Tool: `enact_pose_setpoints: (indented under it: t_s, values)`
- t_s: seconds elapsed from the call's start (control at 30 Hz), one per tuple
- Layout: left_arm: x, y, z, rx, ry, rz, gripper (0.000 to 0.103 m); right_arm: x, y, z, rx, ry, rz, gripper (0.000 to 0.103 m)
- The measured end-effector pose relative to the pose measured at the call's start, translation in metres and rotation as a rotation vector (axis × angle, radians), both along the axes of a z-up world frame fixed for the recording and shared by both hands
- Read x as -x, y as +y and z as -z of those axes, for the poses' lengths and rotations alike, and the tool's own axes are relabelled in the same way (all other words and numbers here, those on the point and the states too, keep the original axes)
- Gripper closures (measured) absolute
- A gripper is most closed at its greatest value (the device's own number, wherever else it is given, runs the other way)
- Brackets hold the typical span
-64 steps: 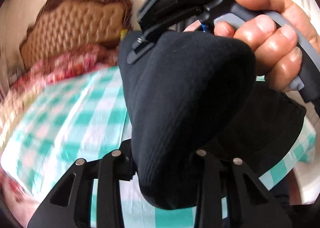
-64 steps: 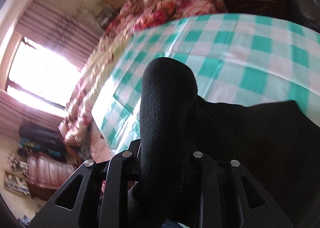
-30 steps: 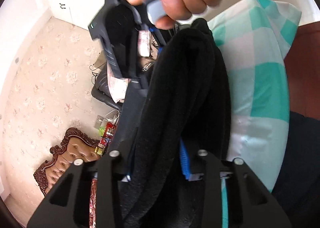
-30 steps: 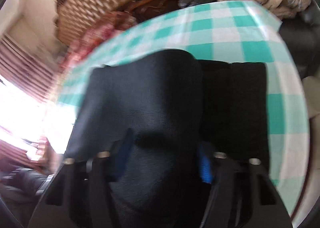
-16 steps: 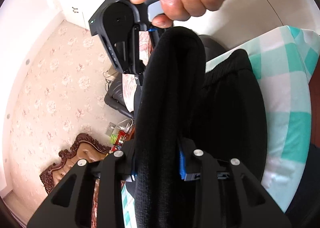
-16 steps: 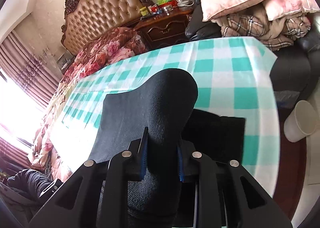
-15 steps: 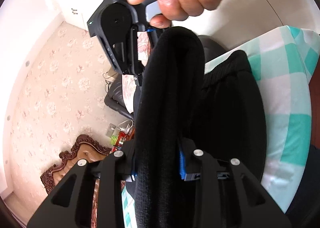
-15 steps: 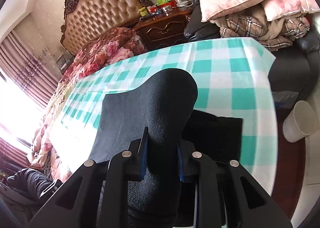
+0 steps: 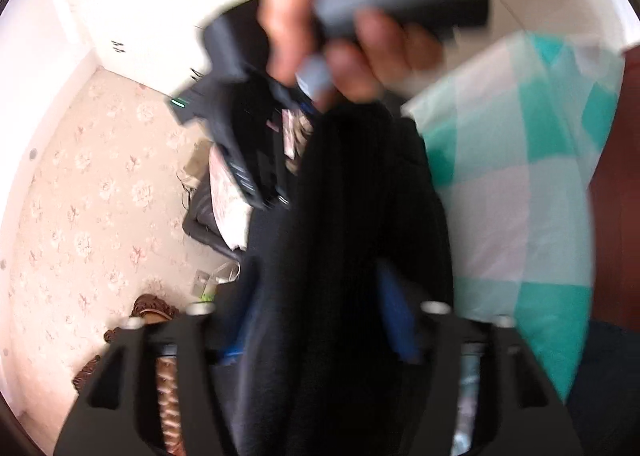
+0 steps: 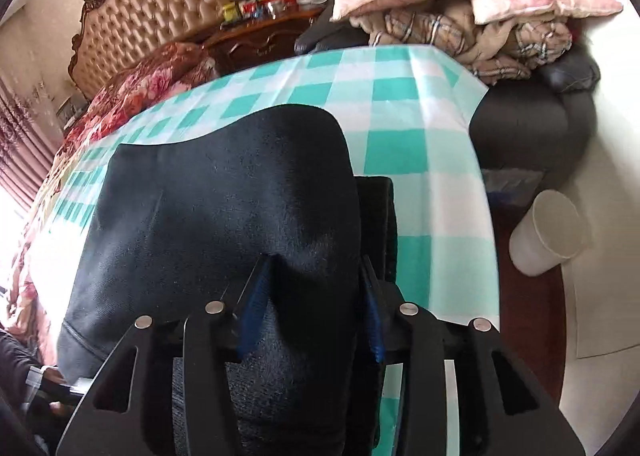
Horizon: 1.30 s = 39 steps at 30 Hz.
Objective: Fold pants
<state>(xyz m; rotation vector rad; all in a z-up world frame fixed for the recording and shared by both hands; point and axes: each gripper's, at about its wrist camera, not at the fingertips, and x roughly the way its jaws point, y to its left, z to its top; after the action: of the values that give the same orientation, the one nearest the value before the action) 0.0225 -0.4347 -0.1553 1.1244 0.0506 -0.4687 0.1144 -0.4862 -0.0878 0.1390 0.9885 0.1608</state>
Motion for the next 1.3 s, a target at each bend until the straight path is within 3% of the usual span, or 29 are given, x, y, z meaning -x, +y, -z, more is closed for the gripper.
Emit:
enact_pose_setpoints:
  t_s: [0.1,0.17,0.23,0.27,0.3,0.37,0.43,0.53,0.63,0.7,0.77,0.83,0.9,0.93,1.0,1.03,1.1,1.2,1.3]
  values:
    - [0.007,0.022,-0.032,0.132,0.097,0.029,0.032,0.006,0.002,-0.001,0.026,-0.020,0.026,0.067]
    - [-0.005,0.048,-0.059,0.268,0.261,0.015,0.035,0.014,0.005,-0.005,0.061,-0.042,0.045,0.067]
    - [-0.018,0.073,-0.077,0.392,0.394,0.010,0.046,0.020,0.005,-0.011,0.070,-0.056,0.071,0.065]
    - [-0.029,0.086,-0.083,0.455,0.484,-0.003,0.057,0.024,0.004,-0.015,0.074,-0.065,0.098,0.064]
    - [-0.043,0.097,-0.084,0.507,0.581,-0.026,0.071,0.027,0.003,-0.020,0.079,-0.074,0.120,0.061]
    - [-0.068,0.107,-0.072,0.546,0.745,-0.085,0.082,0.047,0.001,-0.043,0.067,-0.151,0.182,0.050]
    - [-0.077,0.107,-0.059,0.562,0.882,-0.098,0.082,0.066,0.008,-0.063,0.042,-0.226,0.195,0.038]
    - [-0.065,0.115,-0.051,0.552,0.892,-0.057,0.082,0.086,0.029,-0.082,0.096,-0.315,0.211,0.015]
    - [-0.056,0.118,-0.050,0.579,0.931,-0.049,0.082,0.093,0.052,-0.074,0.162,-0.324,0.251,0.015]
    - [-0.064,0.121,-0.060,0.655,0.983,-0.052,0.081,0.093,0.063,-0.056,0.184,-0.303,0.270,0.015]
    - [-0.085,0.136,-0.082,0.759,0.958,-0.091,0.079,0.089,0.066,-0.034,0.195,-0.250,0.288,0.015]
    - [-0.111,0.140,-0.106,0.797,0.876,-0.143,0.070,0.084,0.065,-0.018,0.206,-0.200,0.313,0.015]
    - [-0.136,0.130,-0.116,0.775,0.897,-0.104,0.053,0.083,0.068,-0.010,0.255,-0.186,0.326,0.014]
    - [-0.149,0.121,-0.117,0.745,0.910,-0.087,0.051,0.080,0.068,-0.005,0.270,-0.155,0.325,0.013]
    - [-0.180,0.095,-0.116,0.665,0.868,-0.125,0.052,0.077,0.059,0.005,0.194,-0.093,0.350,0.013]
    - [-0.194,0.084,-0.116,0.646,0.877,-0.147,0.055,0.078,0.052,0.009,0.136,-0.076,0.368,0.013]
    - [-0.220,0.062,-0.111,0.592,0.944,-0.180,0.086,0.080,0.047,0.015,0.092,-0.069,0.383,0.013]
    - [-0.248,0.030,-0.094,0.511,0.998,-0.220,0.096,0.083,0.052,0.017,0.117,-0.080,0.390,0.013]
    - [-0.268,0.010,-0.070,0.477,1.032,-0.271,0.098,0.087,0.054,0.018,0.119,-0.081,0.396,0.013]
